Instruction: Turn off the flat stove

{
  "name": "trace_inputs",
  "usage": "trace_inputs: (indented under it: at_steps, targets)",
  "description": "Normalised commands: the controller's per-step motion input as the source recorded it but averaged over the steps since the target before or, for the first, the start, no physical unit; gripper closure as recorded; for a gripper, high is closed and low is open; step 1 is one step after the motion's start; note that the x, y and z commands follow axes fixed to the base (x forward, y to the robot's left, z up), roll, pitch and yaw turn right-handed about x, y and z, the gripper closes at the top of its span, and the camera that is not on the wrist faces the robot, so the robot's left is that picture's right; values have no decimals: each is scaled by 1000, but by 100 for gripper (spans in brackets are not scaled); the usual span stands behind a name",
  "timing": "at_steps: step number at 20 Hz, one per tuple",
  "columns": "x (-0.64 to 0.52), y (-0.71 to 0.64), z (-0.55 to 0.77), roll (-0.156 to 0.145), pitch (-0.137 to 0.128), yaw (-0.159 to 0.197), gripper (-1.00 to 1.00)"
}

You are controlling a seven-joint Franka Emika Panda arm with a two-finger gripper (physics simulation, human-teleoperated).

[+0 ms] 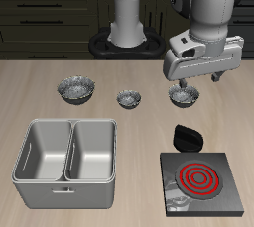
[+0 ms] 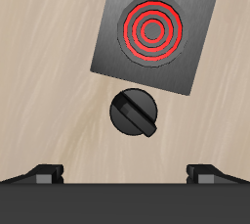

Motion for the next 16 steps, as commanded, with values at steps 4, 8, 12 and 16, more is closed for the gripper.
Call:
trace_inputs:
  at_steps: [4,8,12,16]
  targets:
    - [82,5,-122,21,15,110,-100]
    - [93,-57,-233,2,28,75,-100]
    - [54,-98,-87,-4,5,30,-100]
    - [37,-56,-179,5,18,26,-100]
